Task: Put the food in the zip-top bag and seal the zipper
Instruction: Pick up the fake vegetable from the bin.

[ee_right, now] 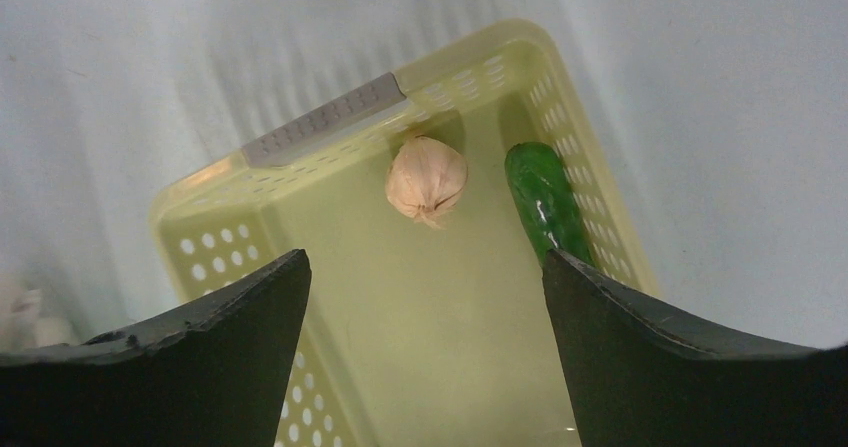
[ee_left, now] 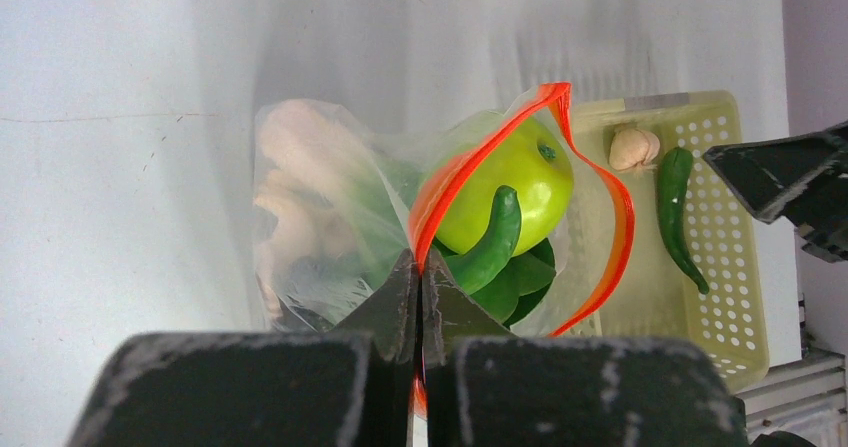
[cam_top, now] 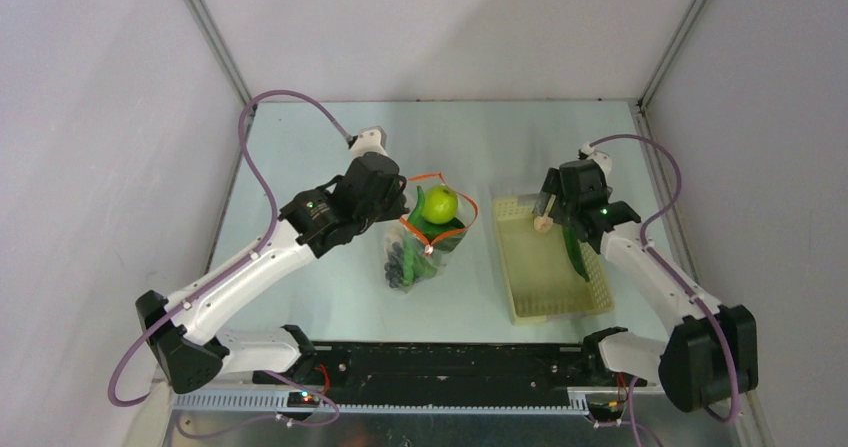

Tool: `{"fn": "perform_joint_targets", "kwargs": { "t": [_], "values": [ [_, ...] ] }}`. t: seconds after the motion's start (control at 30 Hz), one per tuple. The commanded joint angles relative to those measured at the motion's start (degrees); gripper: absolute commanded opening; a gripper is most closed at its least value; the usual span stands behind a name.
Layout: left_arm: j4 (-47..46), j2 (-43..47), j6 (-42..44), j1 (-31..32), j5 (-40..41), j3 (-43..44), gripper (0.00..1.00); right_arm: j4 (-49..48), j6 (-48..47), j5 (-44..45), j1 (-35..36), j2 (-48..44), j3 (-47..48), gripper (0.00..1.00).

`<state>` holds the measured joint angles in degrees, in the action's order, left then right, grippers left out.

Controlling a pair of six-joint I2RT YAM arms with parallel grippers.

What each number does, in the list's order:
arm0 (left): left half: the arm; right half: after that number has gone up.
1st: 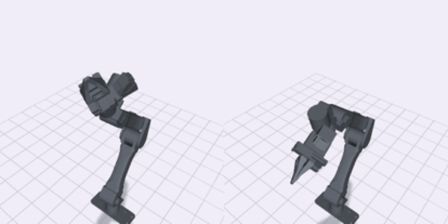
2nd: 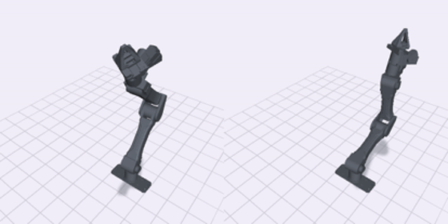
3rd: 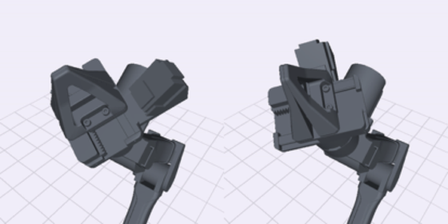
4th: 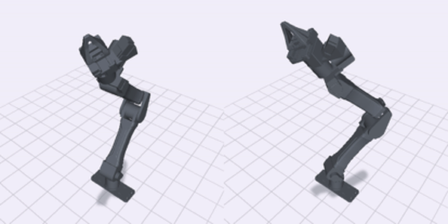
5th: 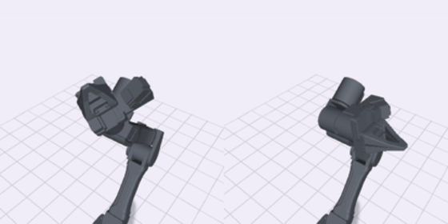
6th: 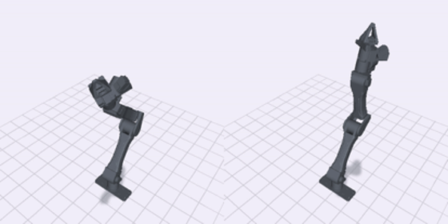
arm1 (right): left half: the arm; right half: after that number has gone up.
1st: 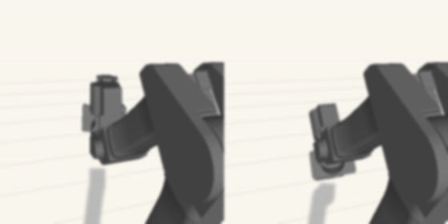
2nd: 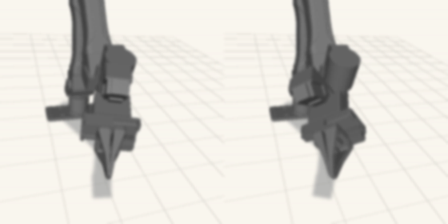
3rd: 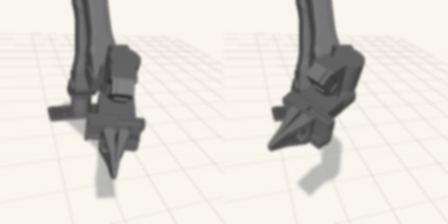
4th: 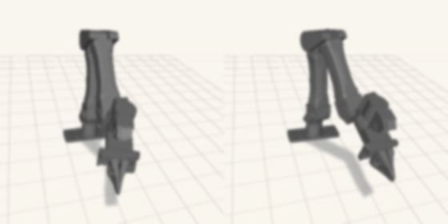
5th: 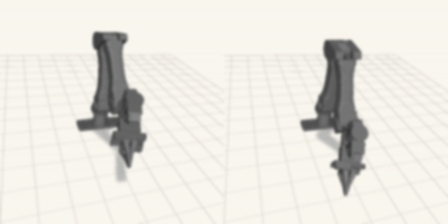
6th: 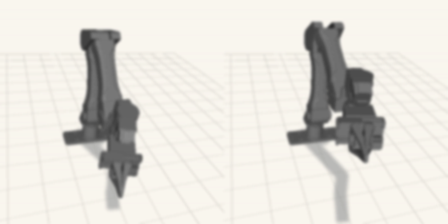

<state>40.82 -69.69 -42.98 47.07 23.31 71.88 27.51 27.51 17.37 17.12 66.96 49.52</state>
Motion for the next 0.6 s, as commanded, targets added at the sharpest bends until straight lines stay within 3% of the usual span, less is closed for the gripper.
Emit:
{"fn": "perform_joint_targets", "kwargs": {
  "t": [0.0,0.2,0.57],
  "values": [
    [0.5,1.1,1.9,-0.9,0.8,1.3,0.01,-5.5,1.0,-2.8,-0.2,4.6,0.0,0.85],
    [1.8,1.5,3.3,-1.1,0.6,2.6,0.01,-6.8,1.8,0.8,-0.2,10.0,0.0,0.83],
    [3.4,3.0,3.9,-1.0,0.5,3.5,0.01,-11.1,2.1,-0.3,-0.4,17.5,0.0,0.8]
  ]
}}
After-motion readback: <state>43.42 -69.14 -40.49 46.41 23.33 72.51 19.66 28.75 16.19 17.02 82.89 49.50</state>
